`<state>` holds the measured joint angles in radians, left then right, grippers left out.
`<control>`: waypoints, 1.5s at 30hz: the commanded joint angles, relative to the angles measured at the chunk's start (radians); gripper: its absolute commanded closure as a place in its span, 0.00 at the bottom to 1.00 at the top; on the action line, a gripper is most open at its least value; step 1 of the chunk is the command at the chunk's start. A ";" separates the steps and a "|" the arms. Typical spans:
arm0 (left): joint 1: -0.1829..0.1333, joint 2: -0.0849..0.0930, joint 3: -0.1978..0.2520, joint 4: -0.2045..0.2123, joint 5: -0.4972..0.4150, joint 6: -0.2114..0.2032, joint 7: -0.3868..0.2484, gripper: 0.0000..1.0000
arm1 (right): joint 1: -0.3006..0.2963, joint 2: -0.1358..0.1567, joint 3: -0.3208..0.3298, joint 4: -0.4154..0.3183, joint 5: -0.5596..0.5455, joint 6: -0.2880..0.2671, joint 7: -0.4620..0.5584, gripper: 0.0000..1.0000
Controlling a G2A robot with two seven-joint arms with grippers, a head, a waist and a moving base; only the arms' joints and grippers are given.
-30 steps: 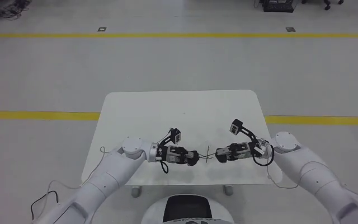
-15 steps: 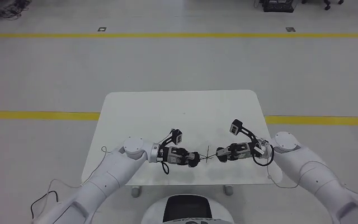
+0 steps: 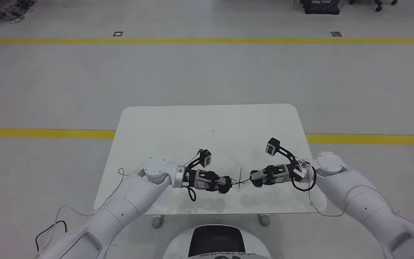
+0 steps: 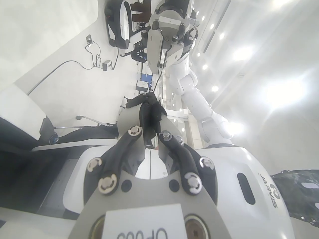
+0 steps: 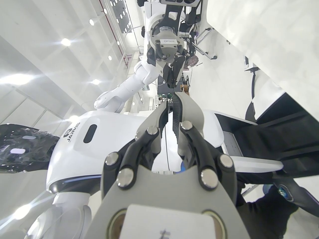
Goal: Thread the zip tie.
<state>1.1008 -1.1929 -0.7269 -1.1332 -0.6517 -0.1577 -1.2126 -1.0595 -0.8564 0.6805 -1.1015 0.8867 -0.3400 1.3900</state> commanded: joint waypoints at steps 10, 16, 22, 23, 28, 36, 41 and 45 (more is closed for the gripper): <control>-0.003 0.003 0.007 -0.003 -0.003 0.002 0.009 1.00 | 0.010 -0.003 -0.009 0.018 -0.001 0.000 0.000 1.00; -0.003 0.004 0.011 -0.006 -0.001 0.002 0.012 0.00 | 0.009 -0.005 -0.009 0.018 0.001 0.000 0.000 1.00; -0.005 0.004 0.019 -0.009 -0.002 0.003 0.024 0.00 | 0.004 -0.007 -0.009 0.015 0.009 0.000 0.000 1.00; -0.005 0.003 0.020 -0.010 -0.001 0.002 0.028 0.00 | 0.003 -0.007 -0.009 0.015 0.010 0.000 0.000 1.00; -0.003 -0.001 0.034 -0.014 0.008 0.004 0.072 0.00 | -0.002 -0.013 -0.019 0.010 0.028 0.000 0.000 1.00; -0.006 -0.002 0.037 -0.014 0.017 0.008 0.098 0.00 | 0.010 -0.020 -0.027 0.021 0.033 0.000 0.000 1.00; 0.007 -0.004 0.034 -0.028 0.018 0.019 0.178 0.00 | -0.003 -0.021 -0.020 0.002 0.022 0.001 -0.038 1.00; 0.027 -0.007 0.033 -0.059 0.011 0.041 0.286 0.00 | -0.024 -0.020 0.005 0.000 0.034 0.001 -0.033 1.00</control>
<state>1.1232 -1.1991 -0.6937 -1.1865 -0.6352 -0.1202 -0.9448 -1.0806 -0.8765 0.6818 -1.1027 0.9178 -0.3398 1.3508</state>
